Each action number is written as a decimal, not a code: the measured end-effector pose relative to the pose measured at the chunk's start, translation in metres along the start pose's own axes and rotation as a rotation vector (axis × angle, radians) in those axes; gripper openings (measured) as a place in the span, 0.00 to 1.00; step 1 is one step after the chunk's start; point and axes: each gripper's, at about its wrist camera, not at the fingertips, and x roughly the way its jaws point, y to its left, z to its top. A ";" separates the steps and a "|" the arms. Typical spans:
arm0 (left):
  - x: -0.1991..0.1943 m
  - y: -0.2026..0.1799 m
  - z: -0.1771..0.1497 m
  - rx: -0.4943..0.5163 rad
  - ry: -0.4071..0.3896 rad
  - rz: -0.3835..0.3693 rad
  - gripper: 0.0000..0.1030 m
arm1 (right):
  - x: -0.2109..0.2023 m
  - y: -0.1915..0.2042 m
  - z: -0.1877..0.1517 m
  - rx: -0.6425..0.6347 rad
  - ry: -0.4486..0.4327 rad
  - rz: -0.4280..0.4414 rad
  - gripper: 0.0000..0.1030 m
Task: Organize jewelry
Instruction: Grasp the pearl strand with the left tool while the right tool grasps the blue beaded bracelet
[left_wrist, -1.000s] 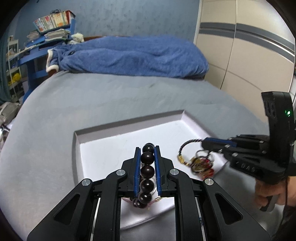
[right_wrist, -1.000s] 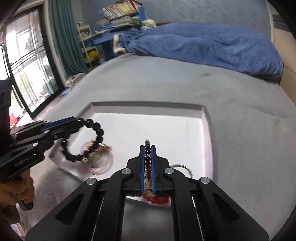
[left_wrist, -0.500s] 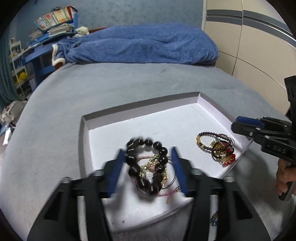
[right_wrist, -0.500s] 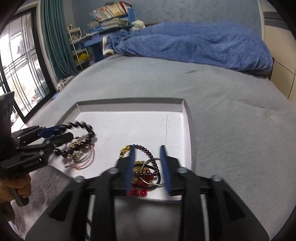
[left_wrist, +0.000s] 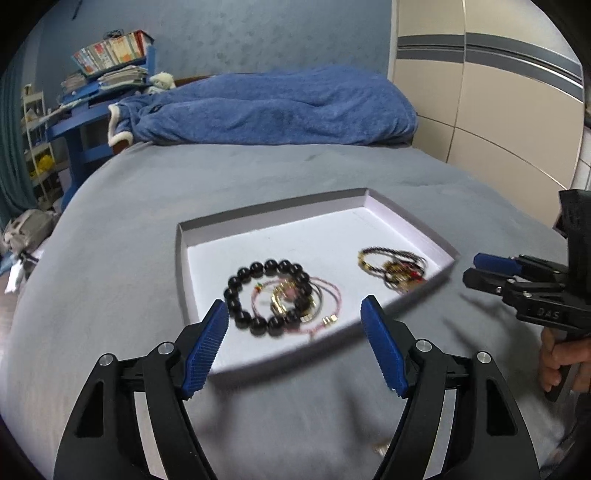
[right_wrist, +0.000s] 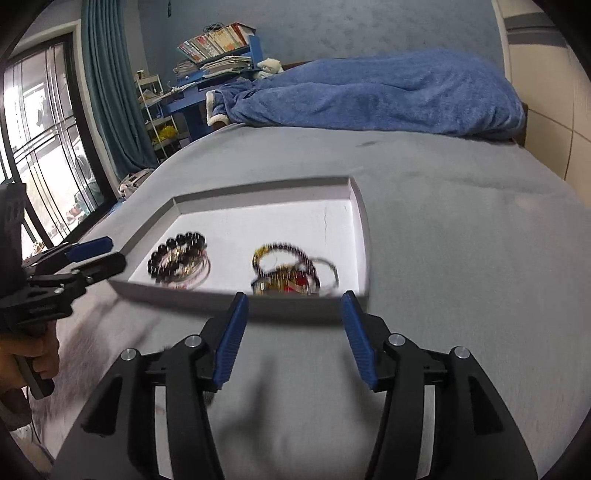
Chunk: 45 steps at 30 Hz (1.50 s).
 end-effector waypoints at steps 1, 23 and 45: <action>-0.004 -0.003 -0.005 0.007 0.002 -0.007 0.73 | -0.002 -0.002 -0.006 0.011 0.004 0.001 0.53; 0.007 -0.065 -0.070 0.217 0.218 -0.213 0.57 | -0.013 0.012 -0.052 -0.002 0.077 0.034 0.56; 0.008 -0.050 -0.067 0.147 0.207 -0.154 0.09 | 0.007 0.049 -0.048 -0.135 0.167 0.110 0.56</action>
